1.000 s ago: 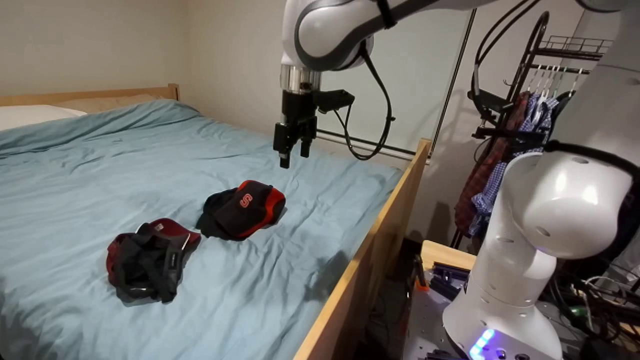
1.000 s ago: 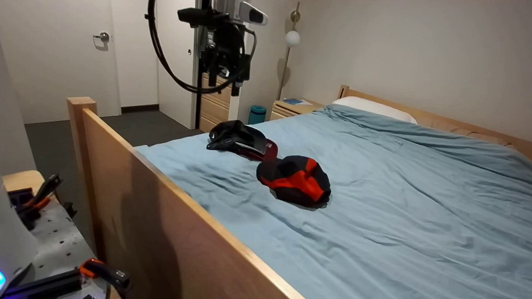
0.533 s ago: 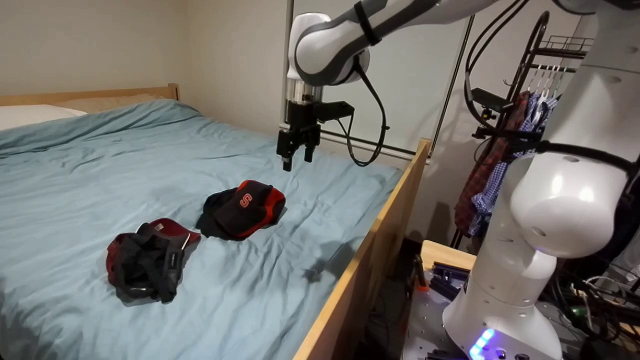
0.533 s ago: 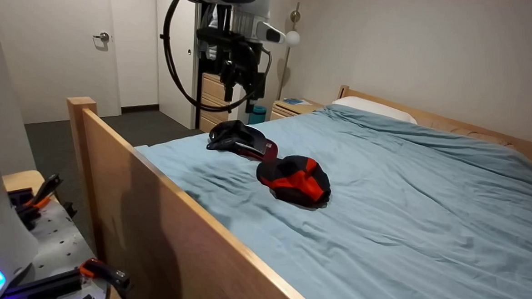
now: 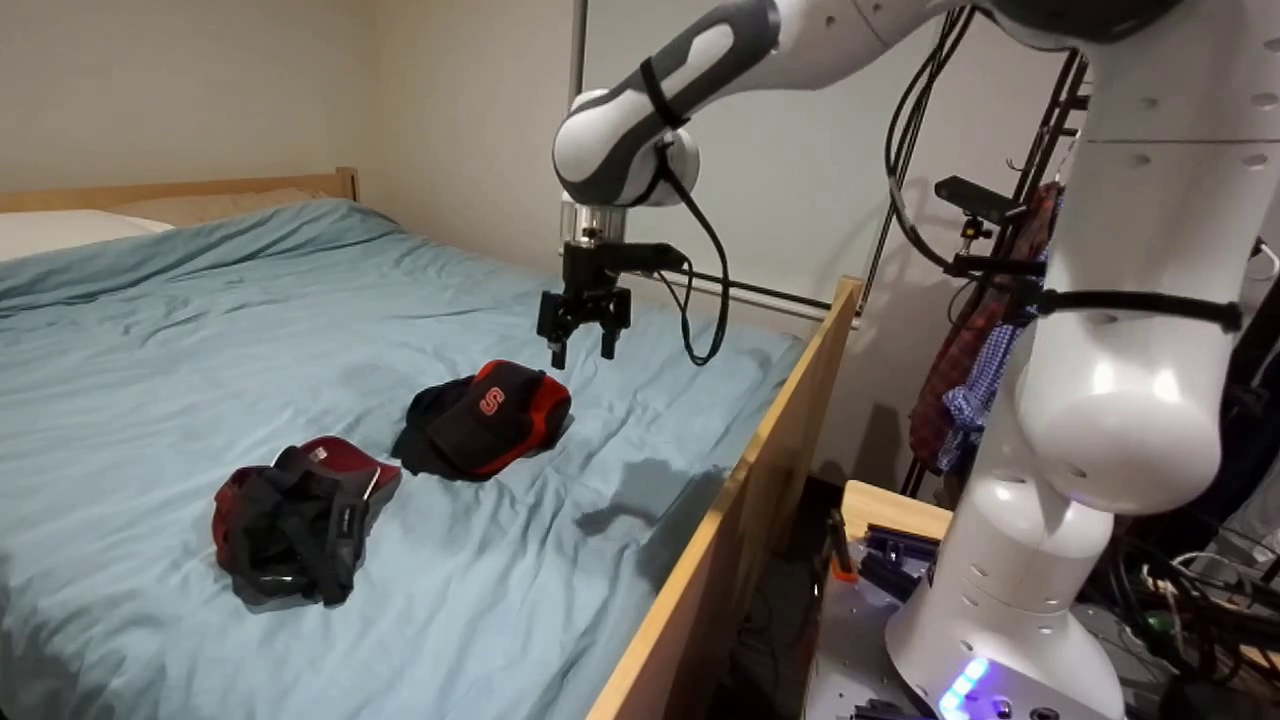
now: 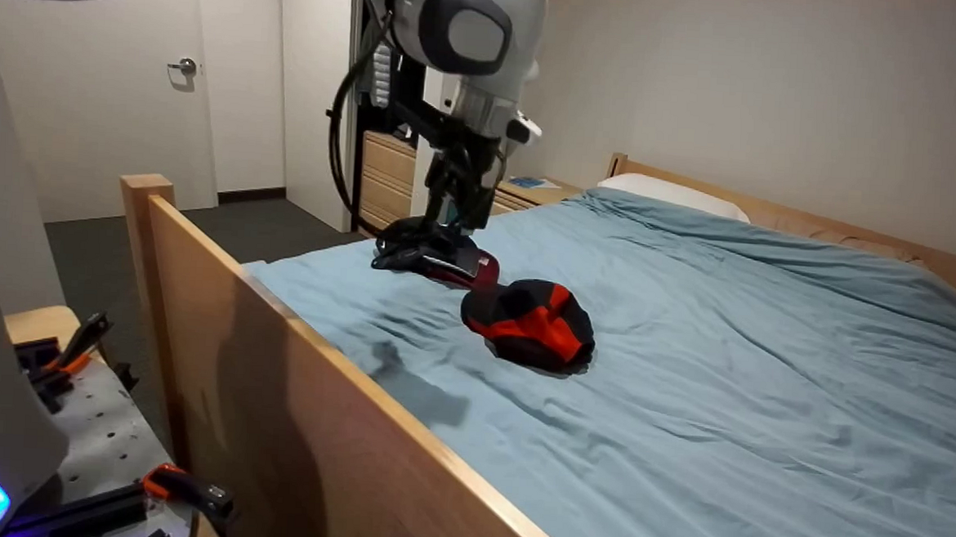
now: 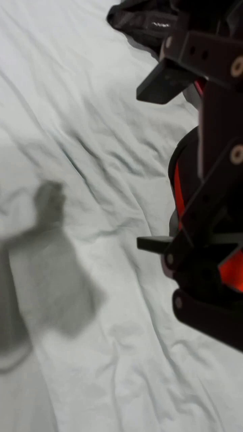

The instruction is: Move the black and red cap to the left pile of caps

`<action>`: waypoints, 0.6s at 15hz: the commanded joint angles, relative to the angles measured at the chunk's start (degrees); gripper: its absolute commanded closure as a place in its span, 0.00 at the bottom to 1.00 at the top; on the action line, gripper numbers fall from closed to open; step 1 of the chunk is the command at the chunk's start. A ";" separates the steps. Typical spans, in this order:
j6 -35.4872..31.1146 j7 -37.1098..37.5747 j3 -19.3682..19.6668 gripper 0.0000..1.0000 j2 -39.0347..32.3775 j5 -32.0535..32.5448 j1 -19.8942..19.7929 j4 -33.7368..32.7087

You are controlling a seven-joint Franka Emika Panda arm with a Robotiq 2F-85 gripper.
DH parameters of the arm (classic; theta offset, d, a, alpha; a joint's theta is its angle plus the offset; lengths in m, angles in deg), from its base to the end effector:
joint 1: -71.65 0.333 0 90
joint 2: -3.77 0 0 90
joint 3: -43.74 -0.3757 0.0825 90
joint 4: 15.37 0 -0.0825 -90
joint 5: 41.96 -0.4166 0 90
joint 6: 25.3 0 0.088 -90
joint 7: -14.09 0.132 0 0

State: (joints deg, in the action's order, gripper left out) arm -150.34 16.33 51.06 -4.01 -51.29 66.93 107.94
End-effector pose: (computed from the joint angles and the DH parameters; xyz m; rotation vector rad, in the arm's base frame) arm 0.5644 -0.1100 0.3429 -2.9729 0.5249 0.1415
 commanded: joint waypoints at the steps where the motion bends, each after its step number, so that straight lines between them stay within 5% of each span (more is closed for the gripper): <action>1: 0.45 -2.99 -0.06 0.00 -11.26 -7.40 -3.84 -9.65; 5: -0.43 -4.26 -0.86 0.00 -19.41 -9.42 -7.33 -17.64; 6: -0.65 -2.33 -0.40 0.00 -16.16 -6.81 -6.05 -13.51; 9: -0.64 -2.35 -0.62 0.00 -19.44 -7.43 -7.07 -17.08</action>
State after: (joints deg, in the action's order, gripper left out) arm -151.04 13.74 51.11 -23.47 -59.13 60.51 90.96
